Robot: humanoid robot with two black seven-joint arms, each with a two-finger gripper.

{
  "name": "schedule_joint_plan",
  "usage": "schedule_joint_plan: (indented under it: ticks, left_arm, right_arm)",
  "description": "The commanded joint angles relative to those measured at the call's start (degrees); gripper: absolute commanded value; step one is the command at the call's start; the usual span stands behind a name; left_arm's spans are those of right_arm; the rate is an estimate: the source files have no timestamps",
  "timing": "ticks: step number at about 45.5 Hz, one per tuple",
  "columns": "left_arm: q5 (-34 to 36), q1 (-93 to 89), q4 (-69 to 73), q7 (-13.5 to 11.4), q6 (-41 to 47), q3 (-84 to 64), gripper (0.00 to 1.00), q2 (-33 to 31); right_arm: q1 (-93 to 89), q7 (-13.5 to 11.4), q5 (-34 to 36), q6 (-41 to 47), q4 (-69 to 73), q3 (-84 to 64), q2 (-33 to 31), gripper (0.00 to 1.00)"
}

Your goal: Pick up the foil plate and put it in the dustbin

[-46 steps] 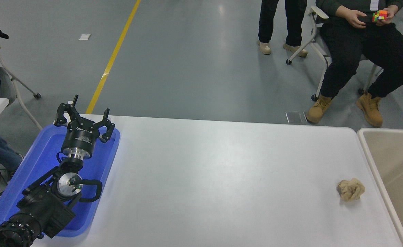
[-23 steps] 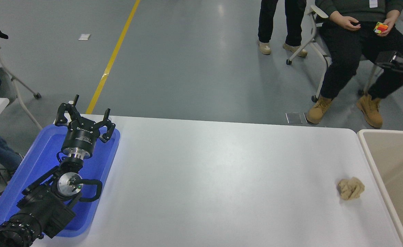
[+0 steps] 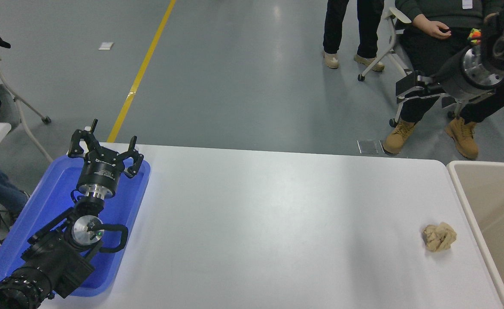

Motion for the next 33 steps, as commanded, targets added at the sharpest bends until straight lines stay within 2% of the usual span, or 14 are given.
schedule_joint_plan:
  ticks: [1,17,33]
  left_arm:
    - [-0.1,-0.1,0.0,0.0,0.0,0.0,1.0,0.0]
    - [-0.1,0.0,0.0,0.0,0.1,0.0,1.0,0.0]
    - [0.0,0.0,0.0,0.0,0.0,0.0,1.0,0.0]
  right_arm:
    - [6.9,0.0,0.1,8.0,9.0,-0.7,3.1,1.0]
    - [11.0,0.0,0.8,8.0,18.4,-0.5,3.0,1.0]
    - [8.8,0.0,1.0,8.0,17.8,-0.3,3.1,1.0]
